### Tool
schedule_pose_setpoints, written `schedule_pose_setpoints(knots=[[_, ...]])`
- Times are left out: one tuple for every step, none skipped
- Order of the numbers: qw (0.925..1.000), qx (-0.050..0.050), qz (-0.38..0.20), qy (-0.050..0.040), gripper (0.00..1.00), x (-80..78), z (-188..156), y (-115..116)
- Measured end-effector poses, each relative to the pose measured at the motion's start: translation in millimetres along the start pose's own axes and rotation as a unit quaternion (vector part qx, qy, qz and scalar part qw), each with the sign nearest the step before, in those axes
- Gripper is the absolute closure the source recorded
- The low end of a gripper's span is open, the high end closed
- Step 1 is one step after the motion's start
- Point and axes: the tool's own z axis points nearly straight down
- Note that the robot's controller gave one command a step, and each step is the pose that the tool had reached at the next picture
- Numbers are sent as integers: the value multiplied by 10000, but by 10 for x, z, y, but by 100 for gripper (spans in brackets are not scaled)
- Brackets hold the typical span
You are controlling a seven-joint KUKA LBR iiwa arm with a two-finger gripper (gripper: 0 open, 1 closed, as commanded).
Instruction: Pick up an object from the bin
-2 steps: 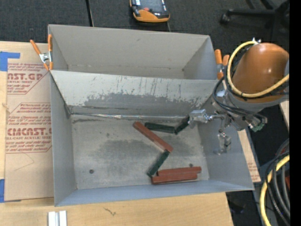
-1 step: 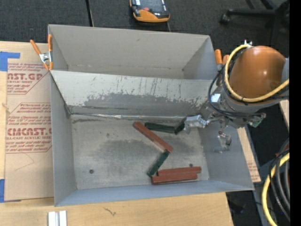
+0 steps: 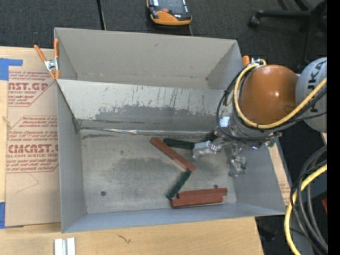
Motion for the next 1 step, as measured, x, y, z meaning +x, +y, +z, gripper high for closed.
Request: schedule_pose_setpoints(knots=[[9995, -68, -302, -2, 0, -80, 185, 158]])
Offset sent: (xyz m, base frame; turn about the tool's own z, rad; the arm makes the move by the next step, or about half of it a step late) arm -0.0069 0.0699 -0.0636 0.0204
